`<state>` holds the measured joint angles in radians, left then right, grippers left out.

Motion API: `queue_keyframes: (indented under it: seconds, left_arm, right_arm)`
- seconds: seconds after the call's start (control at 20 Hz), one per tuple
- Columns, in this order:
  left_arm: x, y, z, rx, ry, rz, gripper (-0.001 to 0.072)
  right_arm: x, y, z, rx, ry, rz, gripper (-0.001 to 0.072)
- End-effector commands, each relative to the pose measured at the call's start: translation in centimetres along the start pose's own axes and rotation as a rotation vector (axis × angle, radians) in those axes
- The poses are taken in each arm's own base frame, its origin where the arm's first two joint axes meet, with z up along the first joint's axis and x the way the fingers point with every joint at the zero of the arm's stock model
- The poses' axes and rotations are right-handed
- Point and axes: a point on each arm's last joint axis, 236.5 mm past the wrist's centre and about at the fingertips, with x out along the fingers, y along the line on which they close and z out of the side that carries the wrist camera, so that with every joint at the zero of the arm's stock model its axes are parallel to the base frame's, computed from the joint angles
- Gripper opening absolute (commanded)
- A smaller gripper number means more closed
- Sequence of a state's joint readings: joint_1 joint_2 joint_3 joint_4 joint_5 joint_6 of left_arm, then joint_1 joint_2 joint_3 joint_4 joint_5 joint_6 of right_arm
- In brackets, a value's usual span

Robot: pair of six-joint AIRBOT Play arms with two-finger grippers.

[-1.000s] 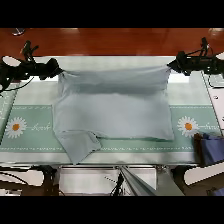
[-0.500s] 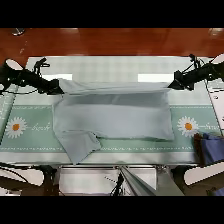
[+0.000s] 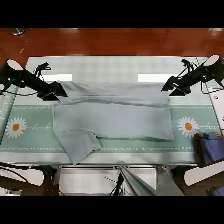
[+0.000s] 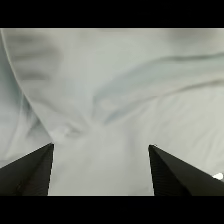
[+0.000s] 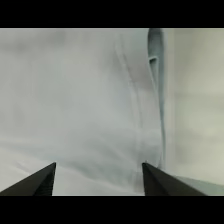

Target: Fold the shirts.

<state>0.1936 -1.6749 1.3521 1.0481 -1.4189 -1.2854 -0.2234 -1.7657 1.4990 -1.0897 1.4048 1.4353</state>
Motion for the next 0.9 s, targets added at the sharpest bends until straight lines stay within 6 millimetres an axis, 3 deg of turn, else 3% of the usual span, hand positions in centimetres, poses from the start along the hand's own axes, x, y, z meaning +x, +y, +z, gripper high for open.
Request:
queue_keyframes:
  seconds: [0.0, 0.15, 0.25, 0.35, 0.4, 0.5, 0.7, 0.85]
  left_arm:
    - [-2.1, 1.1, -3.7, -0.076, 0.117, 0.037, 0.0704]
    - [-4.8, 2.8, -6.2, -0.139, 0.028, 0.069, 0.0704]
    - [-4.9, 4.6, -9.2, -0.216, -0.043, 0.078, 0.0704]
    - [-3.8, 6.4, -13.0, -0.338, -0.08, 0.069, 0.0703]
    - [-3.0, 6.9, -14.8, -0.398, -0.087, 0.051, 0.0703]
    - [-0.8, 6.1, -17.3, -0.448, -0.12, -0.034, 0.0702]
    - [3.3, 3.4, -18.1, -0.528, -0.181, -0.177, 0.0703]
    - [5.2, 1.4, -18.2, -0.51, -0.18, -0.231, 0.0703]
  right_arm:
    - [-2.2, -1.0, -1.5, 0.024, 0.025, -0.034, 0.0623]
    - [-7.0, -3.3, -2.7, 0.05, -0.07, -0.098, 0.0623]
    - [-8.2, -4.3, -3.9, 0.102, -0.186, -0.084, 0.0622]
    - [-7.1, -3.4, -6.5, 0.112, -0.255, -0.002, 0.0622]
    - [-6.2, -1.5, -8.2, 0.076, -0.269, 0.095, 0.0622]
    - [-4.6, 1.0, -10.7, 0.07, -0.297, 0.225, 0.0623]
    - [-1.2, 0.9, -13.9, 0.142, -0.277, 0.263, 0.0622]
    - [-0.6, 1.0, -14.6, 0.157, -0.257, 0.274, 0.0622]
